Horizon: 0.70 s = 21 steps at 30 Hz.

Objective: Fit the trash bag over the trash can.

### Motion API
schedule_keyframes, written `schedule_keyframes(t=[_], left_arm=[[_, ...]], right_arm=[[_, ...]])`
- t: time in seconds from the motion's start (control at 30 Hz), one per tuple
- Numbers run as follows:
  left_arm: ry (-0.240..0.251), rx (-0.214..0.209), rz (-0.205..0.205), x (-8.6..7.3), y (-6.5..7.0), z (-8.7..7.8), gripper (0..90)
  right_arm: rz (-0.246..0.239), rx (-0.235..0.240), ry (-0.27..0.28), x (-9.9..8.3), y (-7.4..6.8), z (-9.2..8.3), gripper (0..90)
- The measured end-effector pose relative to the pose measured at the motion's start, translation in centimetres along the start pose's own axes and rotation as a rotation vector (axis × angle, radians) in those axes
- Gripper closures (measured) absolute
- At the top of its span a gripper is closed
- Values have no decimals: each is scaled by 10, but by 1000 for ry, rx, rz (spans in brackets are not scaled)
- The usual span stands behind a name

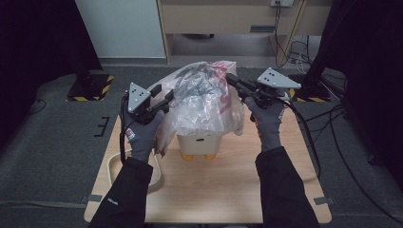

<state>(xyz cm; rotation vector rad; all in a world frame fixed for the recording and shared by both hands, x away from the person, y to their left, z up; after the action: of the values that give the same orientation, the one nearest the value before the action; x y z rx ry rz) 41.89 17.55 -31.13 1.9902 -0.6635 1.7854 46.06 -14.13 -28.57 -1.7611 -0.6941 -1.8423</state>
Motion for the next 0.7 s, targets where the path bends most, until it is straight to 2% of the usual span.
schedule_keyframes(t=[0.03, 0.27, 0.33, 0.47, 0.6, 0.63, 0.7], left_arm=[[1, -1, -1, 0, 1, 1, 520], [3, -3, -1, 0, 1, 0, 520], [-1, -6, 0, 0, 0, -2, 519], [27, -12, -17, 3, -4, -7, 517], [46, -22, -12, 13, -5, -13, 511], [62, -28, -21, 16, -4, -14, 510], [80, -53, -10, 25, 3, -15, 506]], right_arm=[[-8, 18, 0, 4, -7, 5, 900], [-43, 59, -19, 13, -23, 18, 900], [-64, 74, -53, 11, -29, 24, 900], [-102, 73, -138, -1, -32, 30, 900], [-98, 74, -166, -2, -34, 33, 899], [-96, 73, -167, -2, -34, 33, 898], [-96, 69, -168, -2, -34, 33, 895]])
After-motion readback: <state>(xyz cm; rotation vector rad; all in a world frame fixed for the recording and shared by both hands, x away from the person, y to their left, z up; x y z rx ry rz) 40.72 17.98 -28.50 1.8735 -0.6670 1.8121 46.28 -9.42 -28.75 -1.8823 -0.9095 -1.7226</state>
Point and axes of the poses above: each handheld gripper's, and its own axes: z roughly forward along the jaws, x roughly out of its top, y roughly to its right, the point moved 1 cm from there along z, roughly forward along the jaws, and after that the axes turned 8 degrees about -x, right-handed, at the moved point
